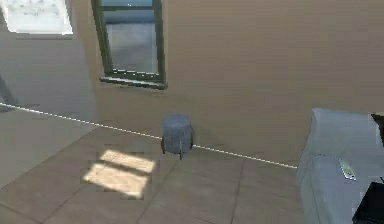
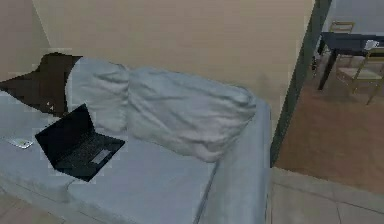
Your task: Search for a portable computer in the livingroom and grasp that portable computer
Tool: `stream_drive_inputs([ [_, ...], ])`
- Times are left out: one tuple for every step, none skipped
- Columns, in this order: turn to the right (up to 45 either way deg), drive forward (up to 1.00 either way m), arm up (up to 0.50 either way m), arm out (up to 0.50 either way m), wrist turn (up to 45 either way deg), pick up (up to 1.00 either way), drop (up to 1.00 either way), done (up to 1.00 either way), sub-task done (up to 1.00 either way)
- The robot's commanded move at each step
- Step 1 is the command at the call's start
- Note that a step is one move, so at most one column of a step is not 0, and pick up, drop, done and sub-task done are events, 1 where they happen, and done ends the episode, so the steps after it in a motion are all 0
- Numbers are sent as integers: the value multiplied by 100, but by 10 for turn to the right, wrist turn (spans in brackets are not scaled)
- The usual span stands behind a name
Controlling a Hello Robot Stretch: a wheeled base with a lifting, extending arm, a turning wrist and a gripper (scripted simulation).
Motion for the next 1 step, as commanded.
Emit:
stream_drive_inputs([
  [-270, 0, 0, 0, 0, 0, 0, 0, 0],
])
